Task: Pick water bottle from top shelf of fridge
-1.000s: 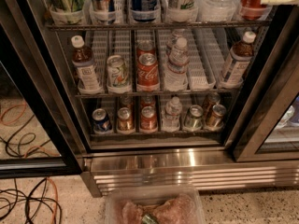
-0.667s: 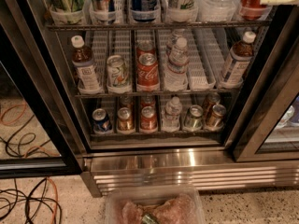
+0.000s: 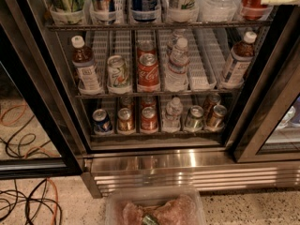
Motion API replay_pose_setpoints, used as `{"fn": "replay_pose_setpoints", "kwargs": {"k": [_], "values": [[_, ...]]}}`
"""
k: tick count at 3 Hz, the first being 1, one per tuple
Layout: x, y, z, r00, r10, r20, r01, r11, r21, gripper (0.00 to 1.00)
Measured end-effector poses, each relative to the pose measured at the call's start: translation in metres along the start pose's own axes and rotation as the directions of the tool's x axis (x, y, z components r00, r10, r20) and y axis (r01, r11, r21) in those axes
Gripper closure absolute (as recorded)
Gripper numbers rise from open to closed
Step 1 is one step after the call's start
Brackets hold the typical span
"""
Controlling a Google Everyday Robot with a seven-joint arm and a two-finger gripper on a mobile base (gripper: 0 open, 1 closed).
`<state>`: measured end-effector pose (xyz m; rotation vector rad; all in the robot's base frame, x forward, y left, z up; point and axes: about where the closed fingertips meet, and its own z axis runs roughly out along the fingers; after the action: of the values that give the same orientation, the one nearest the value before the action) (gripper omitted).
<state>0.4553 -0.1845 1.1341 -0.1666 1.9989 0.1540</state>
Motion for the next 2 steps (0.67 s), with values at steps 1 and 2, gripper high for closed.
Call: {"fn": "replay_pose_setpoints", "kwargs": {"k": [1, 2], "values": [[0.0000, 0.0000, 0.0000, 1.000, 0.000, 0.000, 0.000, 1.0000, 0.000, 1.00], [0.0000, 0.0000, 0.0000, 1.000, 0.000, 0.000, 0.000, 1.0000, 0.000, 0.82]]}}
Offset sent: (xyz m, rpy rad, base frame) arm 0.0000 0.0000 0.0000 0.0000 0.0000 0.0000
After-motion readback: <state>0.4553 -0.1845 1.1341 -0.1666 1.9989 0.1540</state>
